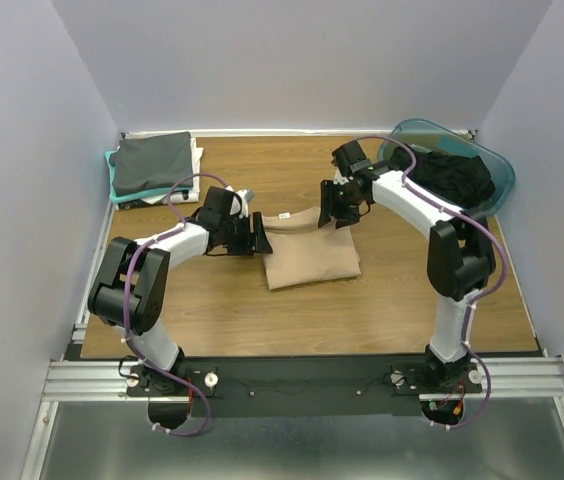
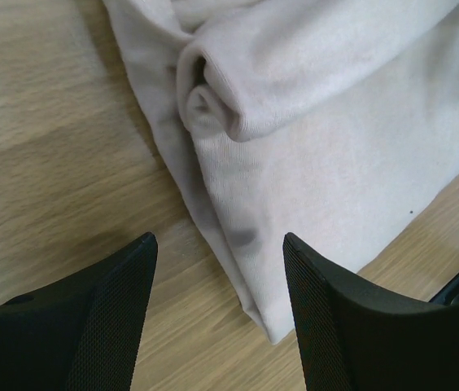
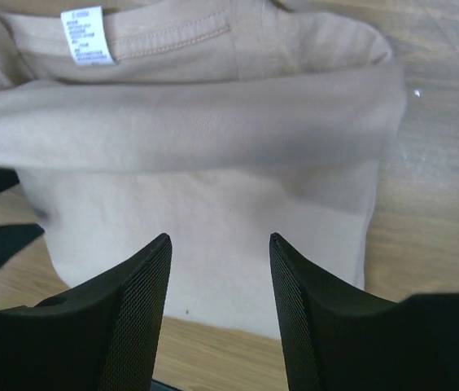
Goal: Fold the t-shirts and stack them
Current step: Fold the tshirt
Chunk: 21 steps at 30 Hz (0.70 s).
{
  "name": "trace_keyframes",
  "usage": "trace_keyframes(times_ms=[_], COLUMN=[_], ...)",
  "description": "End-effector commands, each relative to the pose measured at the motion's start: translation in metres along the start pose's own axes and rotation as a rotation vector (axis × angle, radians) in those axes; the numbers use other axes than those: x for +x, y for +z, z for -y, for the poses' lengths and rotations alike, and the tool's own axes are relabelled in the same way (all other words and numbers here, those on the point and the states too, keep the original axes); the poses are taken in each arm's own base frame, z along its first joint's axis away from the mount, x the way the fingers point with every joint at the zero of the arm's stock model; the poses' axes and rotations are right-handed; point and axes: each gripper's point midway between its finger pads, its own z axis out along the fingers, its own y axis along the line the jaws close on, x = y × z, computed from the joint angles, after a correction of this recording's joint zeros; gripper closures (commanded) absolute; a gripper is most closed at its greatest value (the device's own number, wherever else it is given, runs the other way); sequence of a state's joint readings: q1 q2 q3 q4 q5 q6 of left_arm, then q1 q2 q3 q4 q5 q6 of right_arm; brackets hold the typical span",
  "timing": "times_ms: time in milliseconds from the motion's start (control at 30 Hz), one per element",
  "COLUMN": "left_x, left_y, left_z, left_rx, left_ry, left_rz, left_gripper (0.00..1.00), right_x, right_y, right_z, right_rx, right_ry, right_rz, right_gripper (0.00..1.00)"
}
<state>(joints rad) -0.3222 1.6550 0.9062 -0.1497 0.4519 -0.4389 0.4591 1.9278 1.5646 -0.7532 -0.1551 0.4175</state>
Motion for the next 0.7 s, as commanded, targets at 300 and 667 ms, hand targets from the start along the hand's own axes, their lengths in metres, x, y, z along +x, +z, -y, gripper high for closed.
trace_keyframes(times_ms=[300,667], left_x=[0.034,0.052], left_y=[0.028,0.027], left_z=[-0.021,-0.025], left_rx=[-0.025,-0.032], left_ry=[0.019,0.022], left_rz=[-0.082,-0.1], left_gripper=[0.31,0.31], right_x=[-0.026,-0.062], right_y=[0.048,0.08], right_z=[-0.01,-0.005], right_rx=[-0.016,0.055], right_ry=[-0.008,0.037], right_rz=[-0.018,0.047], right_gripper=[0.45,0.44])
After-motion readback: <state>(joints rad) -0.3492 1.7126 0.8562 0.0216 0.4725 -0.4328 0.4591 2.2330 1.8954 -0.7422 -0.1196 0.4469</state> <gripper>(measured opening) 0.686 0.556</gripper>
